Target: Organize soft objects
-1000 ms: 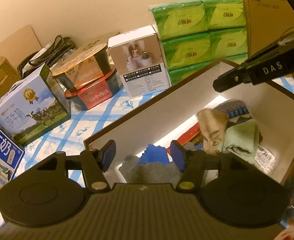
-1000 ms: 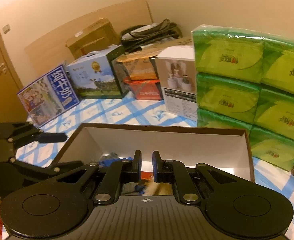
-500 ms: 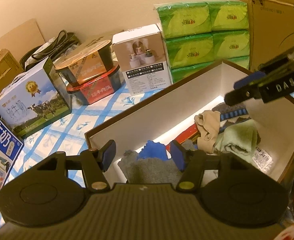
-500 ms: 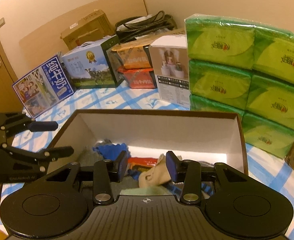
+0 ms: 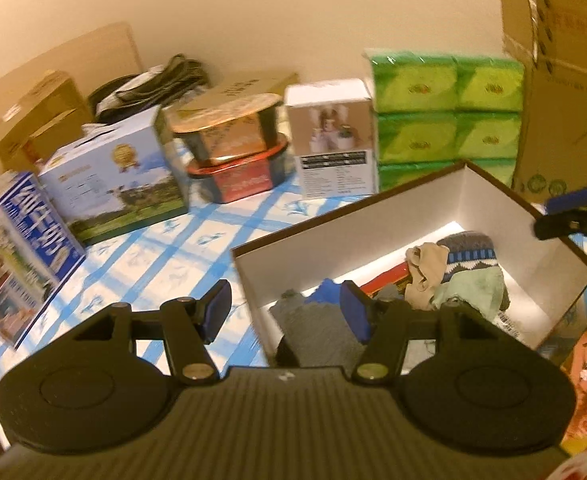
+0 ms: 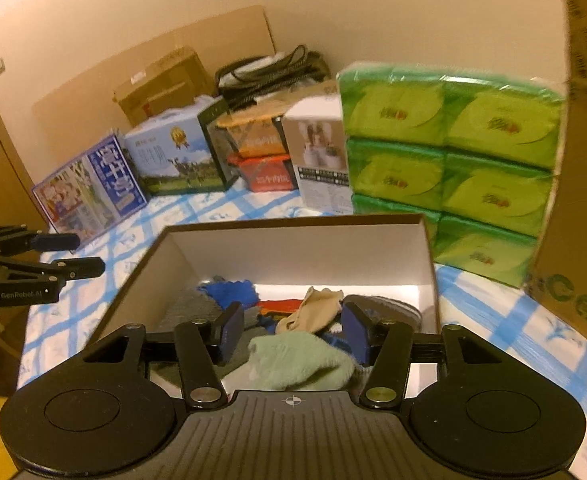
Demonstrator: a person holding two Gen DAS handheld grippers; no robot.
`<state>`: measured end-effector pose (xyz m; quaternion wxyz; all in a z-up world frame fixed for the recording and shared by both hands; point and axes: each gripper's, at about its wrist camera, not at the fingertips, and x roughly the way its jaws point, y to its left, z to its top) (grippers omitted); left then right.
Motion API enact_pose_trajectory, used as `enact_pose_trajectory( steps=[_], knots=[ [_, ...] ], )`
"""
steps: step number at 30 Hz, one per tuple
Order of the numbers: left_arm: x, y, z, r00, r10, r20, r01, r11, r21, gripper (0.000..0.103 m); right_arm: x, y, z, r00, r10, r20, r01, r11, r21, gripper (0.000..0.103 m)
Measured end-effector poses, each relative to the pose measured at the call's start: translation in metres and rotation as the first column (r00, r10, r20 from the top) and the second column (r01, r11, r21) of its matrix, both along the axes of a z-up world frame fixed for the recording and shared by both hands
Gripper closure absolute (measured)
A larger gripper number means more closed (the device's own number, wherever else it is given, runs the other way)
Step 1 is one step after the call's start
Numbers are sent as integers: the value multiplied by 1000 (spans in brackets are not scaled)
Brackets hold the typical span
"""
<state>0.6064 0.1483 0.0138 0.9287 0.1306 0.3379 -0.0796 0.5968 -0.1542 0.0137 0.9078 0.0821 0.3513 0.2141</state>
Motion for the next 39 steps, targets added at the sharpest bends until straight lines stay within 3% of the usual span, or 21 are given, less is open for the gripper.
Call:
enact_pose_trajectory(
  steps=[9,17,23,29,39],
  knots=[
    [-81,17,46,997,70,24,-69,997,-19,43,-87,-22,41,999,-24,49,21,998,63,37],
    [-177,5,77,993,112,48,-110,993,-30,41,-174,-29,60,993,-46,111,45,999,7,26],
    [-248,-16,79,992,115,46,-114,993,-22,41,-236,-37,56,991,-51,123,46,998,48,21],
    [-307,-38,72,985,173,15,-171,982,-74,41,-285,-43,47,995,-70,75,64,995,81,21],
    [-386,-88,56,982,187,-13,-188,980,-69,41,-359,-52,33,995,-100,4,100,994,49,21]
  ],
)
